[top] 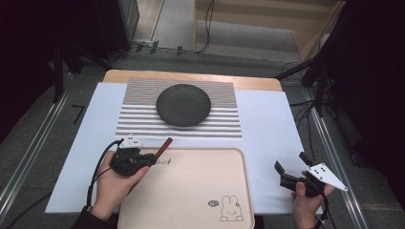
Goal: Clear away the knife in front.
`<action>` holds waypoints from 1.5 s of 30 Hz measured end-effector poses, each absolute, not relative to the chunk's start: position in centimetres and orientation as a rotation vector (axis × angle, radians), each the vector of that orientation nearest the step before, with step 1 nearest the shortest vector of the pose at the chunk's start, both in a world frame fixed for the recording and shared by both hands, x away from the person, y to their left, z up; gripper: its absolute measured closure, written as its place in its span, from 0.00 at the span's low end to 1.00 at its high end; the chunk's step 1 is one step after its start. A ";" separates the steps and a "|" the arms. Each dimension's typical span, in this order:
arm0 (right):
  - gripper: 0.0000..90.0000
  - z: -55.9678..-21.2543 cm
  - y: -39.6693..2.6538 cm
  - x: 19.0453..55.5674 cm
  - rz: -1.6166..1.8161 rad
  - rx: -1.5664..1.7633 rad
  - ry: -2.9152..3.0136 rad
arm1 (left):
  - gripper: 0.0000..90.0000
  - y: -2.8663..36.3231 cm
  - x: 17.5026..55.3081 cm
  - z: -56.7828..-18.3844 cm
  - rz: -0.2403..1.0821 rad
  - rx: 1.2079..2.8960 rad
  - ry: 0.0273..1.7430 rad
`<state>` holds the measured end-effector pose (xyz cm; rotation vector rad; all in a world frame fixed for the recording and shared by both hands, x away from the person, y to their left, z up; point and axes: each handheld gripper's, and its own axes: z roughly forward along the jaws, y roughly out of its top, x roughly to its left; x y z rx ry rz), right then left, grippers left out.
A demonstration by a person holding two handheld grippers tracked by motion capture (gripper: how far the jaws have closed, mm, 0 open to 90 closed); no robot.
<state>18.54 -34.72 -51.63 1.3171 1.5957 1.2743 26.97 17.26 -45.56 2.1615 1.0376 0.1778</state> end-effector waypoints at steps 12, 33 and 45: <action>0.00 -51.6 -34.7 18.6 1.266 1.318 1.599 | 0.86 18.3 24.9 -46.9 0.119 2.117 1.094; 0.00 -51.6 -34.7 18.6 1.273 1.319 1.597 | 0.85 18.3 24.0 -49.0 0.123 2.129 1.166; 0.00 -51.6 -34.6 18.6 1.266 1.319 1.601 | 1.00 15.9 24.6 -48.2 0.157 2.193 0.973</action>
